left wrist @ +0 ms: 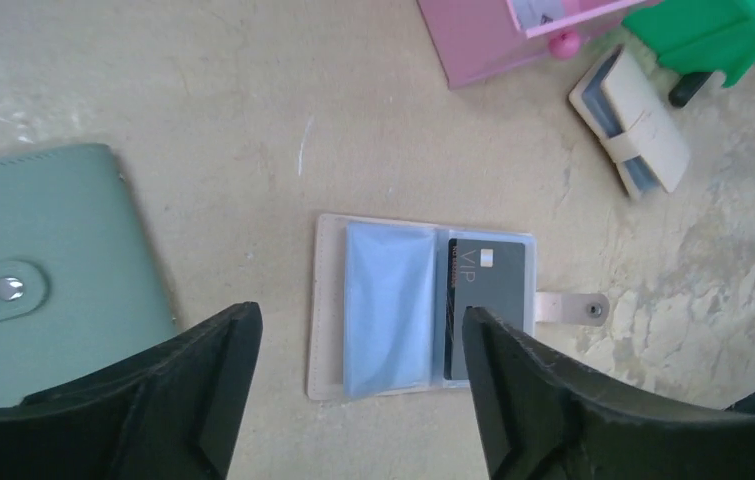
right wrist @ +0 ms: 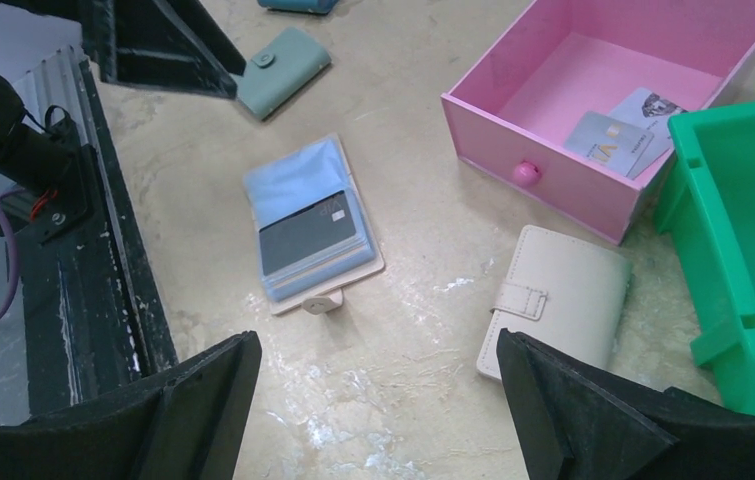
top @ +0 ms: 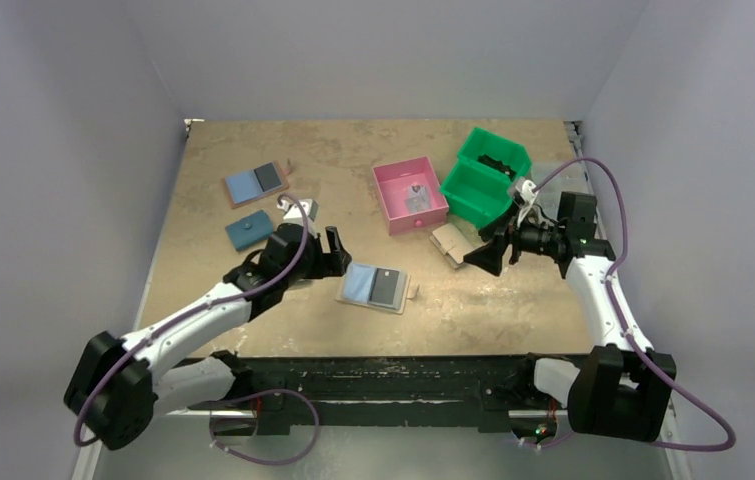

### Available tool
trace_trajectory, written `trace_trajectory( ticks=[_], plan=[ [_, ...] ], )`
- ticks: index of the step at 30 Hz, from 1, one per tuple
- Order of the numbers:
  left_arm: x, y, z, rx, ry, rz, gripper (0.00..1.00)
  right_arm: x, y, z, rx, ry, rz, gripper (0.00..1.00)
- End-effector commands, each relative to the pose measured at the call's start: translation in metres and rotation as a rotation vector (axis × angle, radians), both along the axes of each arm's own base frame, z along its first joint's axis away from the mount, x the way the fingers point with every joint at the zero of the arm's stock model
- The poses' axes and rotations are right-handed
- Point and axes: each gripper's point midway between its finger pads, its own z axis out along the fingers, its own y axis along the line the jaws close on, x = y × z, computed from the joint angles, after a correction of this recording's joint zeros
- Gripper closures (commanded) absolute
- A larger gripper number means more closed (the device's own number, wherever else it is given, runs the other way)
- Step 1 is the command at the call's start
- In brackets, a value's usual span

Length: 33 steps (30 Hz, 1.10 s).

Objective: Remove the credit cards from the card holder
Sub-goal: Remove the credit card from the card holder.

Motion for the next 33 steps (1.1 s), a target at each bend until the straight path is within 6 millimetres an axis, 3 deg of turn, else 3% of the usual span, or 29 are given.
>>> trace_trajectory(
  ticks=[1, 3, 8, 14, 21, 26, 33],
  plan=[
    [-0.002, 0.031, 0.022, 0.035, -0.078, 0.105, 0.09, 0.003, 0.004, 0.010, -0.010, -0.033, 0.018, 0.01],
    [-0.008, 0.029, 0.036, -0.021, -0.116, 0.084, 0.02, 0.001, 0.006, 0.009, -0.004, -0.023, 0.031, 0.01],
    [-0.027, -0.007, 0.080, -0.293, -0.225, -0.079, 0.02, -0.002, 0.011, 0.006, -0.003, -0.011, 0.052, 0.01],
    [-0.038, -0.023, 0.098, -0.439, -0.236, -0.139, 0.03, -0.002, 0.014, 0.002, -0.013, -0.008, 0.069, 0.01],
    [-0.020, -0.039, 0.119, -0.352, -0.293, -0.228, 0.04, -0.003, 0.013, 0.000, -0.029, -0.026, 0.079, 0.01],
    [0.005, -0.052, 0.119, -0.251, -0.308, -0.267, 0.03, -0.002, 0.010, -0.004, -0.061, -0.043, 0.078, 0.01],
    [0.037, -0.086, 0.140, -0.154, -0.347, -0.423, 0.01, -0.002, 0.006, -0.009, -0.109, -0.078, 0.087, 0.01]
  ],
)
